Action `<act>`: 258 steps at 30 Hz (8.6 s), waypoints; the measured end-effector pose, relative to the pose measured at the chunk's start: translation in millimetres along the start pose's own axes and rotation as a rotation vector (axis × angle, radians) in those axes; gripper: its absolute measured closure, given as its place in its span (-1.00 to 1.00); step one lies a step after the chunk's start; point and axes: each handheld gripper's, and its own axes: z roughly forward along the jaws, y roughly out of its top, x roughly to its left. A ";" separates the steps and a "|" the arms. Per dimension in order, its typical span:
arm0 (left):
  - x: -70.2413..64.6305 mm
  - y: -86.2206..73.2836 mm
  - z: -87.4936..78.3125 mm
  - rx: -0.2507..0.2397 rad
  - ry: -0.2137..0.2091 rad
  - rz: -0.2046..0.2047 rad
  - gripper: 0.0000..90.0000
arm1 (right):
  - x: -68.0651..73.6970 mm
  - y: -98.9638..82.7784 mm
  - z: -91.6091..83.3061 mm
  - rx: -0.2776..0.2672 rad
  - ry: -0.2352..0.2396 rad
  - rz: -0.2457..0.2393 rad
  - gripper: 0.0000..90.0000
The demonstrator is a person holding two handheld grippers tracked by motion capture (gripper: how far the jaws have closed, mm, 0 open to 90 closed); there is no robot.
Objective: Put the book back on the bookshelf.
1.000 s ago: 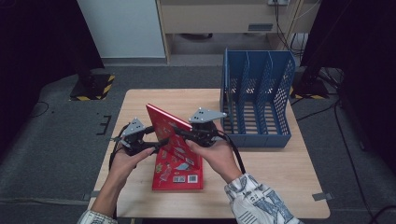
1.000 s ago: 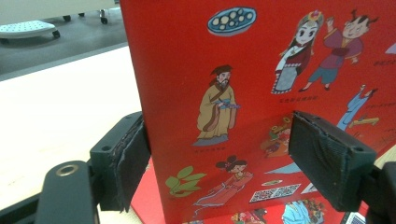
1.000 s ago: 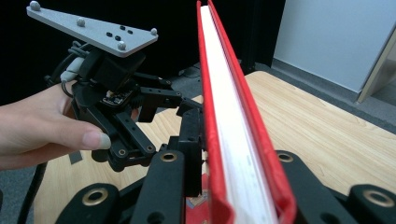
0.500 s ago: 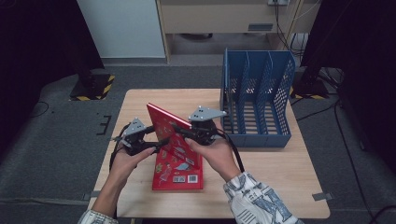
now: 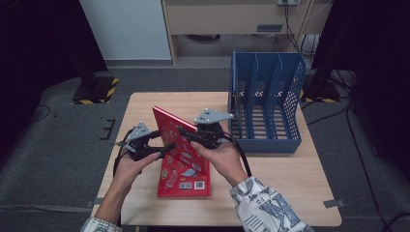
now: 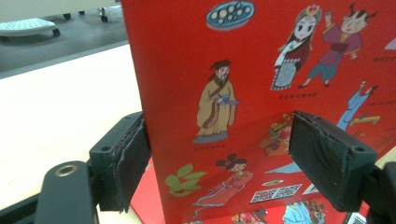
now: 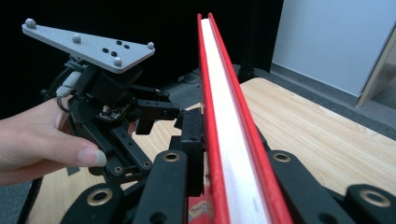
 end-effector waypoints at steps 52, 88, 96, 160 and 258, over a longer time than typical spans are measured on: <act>65.7 -102.3 -15.0 0.262 0.335 -0.167 -0.84 | -42.2 17.2 -29.1 -0.051 -0.135 0.075 0.75; 60.5 -113.1 -4.2 0.319 0.351 -0.142 -1.00 | -39.7 -1.5 -94.2 -0.071 -0.148 0.085 0.75; 58.5 -113.9 -4.7 0.316 0.359 -0.147 -1.00 | -35.9 -5.4 -117.8 -0.090 -0.163 0.091 0.75; 58.2 -113.7 -3.8 0.311 0.368 -0.151 -1.00 | -116.7 34.0 -212.0 -0.121 -0.516 0.189 0.75; 56.7 -111.2 0.3 0.321 0.334 -0.123 -1.00 | -224.2 29.9 -99.7 0.004 -0.720 0.271 0.75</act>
